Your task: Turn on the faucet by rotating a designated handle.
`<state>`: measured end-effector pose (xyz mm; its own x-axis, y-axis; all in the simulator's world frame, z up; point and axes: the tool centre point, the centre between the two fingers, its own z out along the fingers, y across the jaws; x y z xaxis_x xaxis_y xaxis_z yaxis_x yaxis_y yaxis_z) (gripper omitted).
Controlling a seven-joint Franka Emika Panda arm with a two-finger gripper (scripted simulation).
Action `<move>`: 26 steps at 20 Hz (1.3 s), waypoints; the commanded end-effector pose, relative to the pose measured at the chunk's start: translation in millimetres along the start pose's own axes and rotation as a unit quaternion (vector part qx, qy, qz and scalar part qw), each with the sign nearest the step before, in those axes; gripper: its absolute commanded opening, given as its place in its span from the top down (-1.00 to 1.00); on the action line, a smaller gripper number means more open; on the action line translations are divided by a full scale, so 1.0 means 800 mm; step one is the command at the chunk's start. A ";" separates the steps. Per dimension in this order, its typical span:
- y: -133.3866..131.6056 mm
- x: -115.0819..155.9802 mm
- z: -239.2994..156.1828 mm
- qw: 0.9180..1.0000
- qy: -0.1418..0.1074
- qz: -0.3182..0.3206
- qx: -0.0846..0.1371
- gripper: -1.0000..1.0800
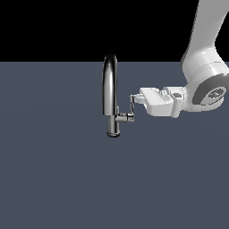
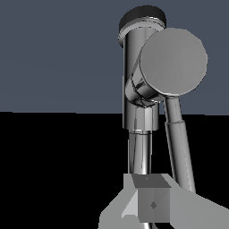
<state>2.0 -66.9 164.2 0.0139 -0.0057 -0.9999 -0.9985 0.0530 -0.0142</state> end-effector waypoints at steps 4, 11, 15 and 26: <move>0.024 -0.004 0.002 1.000 -0.003 0.001 -0.003 1.00; 0.039 0.003 -0.004 1.000 0.001 0.000 0.003 1.00; 0.059 0.015 -0.002 1.000 0.000 0.000 0.001 1.00; 0.088 0.037 -0.007 1.000 0.003 -0.010 0.004 1.00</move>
<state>-66.5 -69.6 138.4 0.0364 -0.0130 -0.9993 -0.9974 0.0613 -0.0371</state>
